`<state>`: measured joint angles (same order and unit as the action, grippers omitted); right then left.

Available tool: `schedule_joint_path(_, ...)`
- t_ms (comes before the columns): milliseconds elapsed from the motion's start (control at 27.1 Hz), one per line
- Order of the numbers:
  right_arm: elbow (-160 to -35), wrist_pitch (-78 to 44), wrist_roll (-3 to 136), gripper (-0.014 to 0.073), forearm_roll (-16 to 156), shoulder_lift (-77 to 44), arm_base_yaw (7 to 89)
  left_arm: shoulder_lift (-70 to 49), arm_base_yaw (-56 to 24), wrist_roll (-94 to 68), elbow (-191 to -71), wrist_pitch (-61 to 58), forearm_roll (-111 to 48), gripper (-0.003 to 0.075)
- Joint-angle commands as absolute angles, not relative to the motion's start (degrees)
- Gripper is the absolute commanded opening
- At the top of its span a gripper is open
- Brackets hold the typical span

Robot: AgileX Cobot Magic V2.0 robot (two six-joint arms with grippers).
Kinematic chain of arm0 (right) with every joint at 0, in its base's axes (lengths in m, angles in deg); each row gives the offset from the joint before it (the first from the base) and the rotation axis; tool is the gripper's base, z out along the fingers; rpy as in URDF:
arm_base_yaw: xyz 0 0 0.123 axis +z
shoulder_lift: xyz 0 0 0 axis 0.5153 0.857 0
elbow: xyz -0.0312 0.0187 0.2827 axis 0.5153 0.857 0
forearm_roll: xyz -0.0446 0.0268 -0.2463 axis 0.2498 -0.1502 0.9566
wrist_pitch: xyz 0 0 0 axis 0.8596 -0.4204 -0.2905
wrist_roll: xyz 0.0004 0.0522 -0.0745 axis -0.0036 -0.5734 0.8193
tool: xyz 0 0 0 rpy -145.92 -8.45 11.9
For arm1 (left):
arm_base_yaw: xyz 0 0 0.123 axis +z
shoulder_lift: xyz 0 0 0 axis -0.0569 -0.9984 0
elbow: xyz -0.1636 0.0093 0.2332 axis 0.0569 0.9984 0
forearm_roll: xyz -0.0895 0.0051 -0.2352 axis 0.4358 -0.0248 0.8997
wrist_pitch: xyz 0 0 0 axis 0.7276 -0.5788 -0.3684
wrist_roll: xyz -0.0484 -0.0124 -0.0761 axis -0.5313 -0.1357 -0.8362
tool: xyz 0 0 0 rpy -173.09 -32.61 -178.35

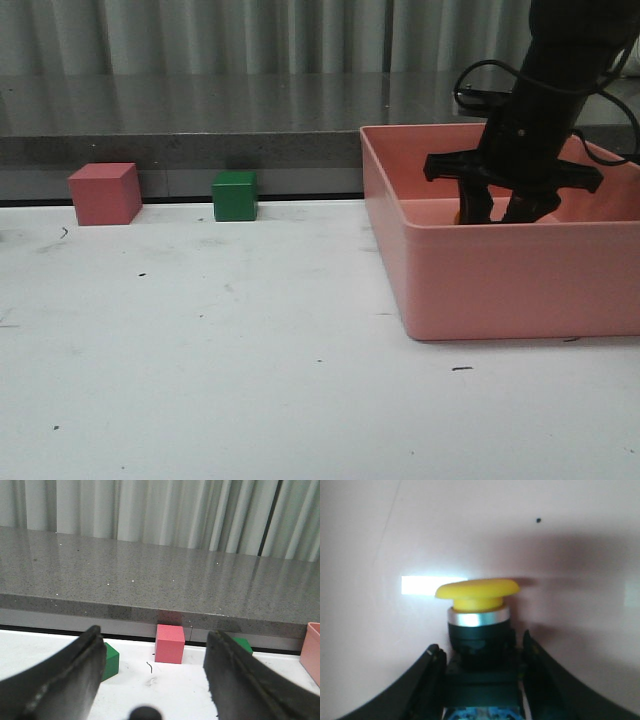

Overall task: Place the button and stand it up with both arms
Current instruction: 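Lower the right gripper into the pink bin and grasp the yellow-capped button, then lift the button out of the bin with the right gripper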

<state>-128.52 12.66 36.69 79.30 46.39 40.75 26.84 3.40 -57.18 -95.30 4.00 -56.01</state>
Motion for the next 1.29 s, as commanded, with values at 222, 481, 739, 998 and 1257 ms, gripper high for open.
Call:
schedule_joint_path(222,-130.9,13.4,36.9,0.0183,79.2,37.8,40.6,26.1,3.4,-57.2,-97.4,8.9,-55.7,0.0417)
schedule_joint_path(481,-131.0,16.3,36.2,0.0183,78.5,31.8,42.1,26.1,3.4,-57.2,-97.4,8.9,-55.7,0.0417)
schedule_joint_path(739,-131.0,17.1,35.9,0.0183,77.3,25.4,44.8,26.1,3.4,-57.2,-97.4,8.9,-55.7,0.0417)
schedule_joint_path(998,-131.0,17.0,35.9,0.0183,71.4,21.2,49.5,26.1,3.4,-57.2,-97.4,8.9,-55.7,0.0417)
schedule_joint_path(1257,-131.0,15.1,35.9,0.0183,65.6,21.8,55.7,26.1,3.4,-57.2,-97.4,8.9,-55.6,0.0417)
